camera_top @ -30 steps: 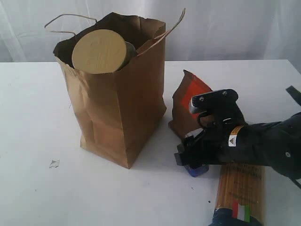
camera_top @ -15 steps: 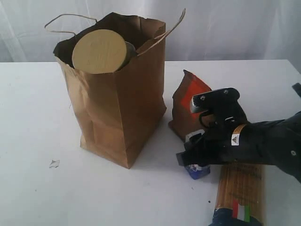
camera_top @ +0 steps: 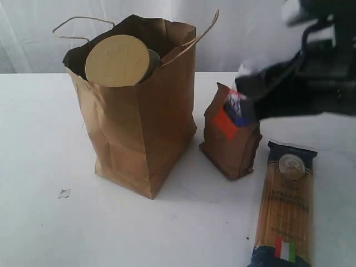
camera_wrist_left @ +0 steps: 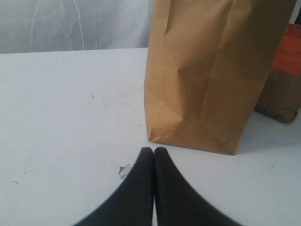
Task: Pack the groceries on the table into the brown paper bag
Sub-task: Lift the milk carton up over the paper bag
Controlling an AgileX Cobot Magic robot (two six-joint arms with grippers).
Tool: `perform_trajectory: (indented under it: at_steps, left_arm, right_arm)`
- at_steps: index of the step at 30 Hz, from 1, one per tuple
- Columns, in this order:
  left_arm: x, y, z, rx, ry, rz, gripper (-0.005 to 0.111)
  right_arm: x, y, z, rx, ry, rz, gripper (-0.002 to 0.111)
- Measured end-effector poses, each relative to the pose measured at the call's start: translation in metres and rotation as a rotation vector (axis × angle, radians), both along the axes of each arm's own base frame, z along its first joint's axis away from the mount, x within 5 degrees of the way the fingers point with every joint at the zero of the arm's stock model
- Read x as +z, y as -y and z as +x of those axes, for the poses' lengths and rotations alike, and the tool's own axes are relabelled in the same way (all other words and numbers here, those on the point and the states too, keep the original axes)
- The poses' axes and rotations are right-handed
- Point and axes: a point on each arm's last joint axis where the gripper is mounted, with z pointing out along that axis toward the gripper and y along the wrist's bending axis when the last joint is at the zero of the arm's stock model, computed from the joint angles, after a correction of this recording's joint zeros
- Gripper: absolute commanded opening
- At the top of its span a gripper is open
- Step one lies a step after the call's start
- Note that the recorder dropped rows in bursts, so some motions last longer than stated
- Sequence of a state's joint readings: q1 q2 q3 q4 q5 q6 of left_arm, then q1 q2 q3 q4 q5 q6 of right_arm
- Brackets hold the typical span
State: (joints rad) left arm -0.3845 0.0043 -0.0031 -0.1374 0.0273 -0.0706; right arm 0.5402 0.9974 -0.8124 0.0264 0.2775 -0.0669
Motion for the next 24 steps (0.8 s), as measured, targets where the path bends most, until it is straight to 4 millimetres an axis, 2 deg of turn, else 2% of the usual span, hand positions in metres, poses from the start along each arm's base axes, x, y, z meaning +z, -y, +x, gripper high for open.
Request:
perform_trajectory:
  at_steps: [4,7,11,14,20,24]
  left_arm:
    - [0.0,0.0,0.0,0.0,0.0,0.0,0.0]
    - [0.0,0.0,0.0,0.0,0.001,0.001,0.0]
    - [0.0,0.0,0.0,0.0,0.001,0.001,0.0]
    - [0.0,0.0,0.0,0.0,0.001,0.001,0.0]
    - [0.0,0.0,0.0,0.0,0.001,0.001,0.0]
    - [0.0,0.0,0.0,0.0,0.001,0.001,0.0]
  right_arm:
    - [0.067,0.004,-0.007,0.001,0.182,0.108,0.0]
    - [0.101,0.008,-0.013,0.001,0.262,0.155,0.0]
    - [0.118,0.001,-0.022,0.062,0.335,0.166,0.0]
    - [0.121,-0.013,-0.022,0.121,0.371,0.168,0.0]
    - [0.089,-0.06,0.01,0.226,0.378,-0.01,0.0]
    - [0.077,-0.076,0.028,0.231,0.417,-0.021,0.0]
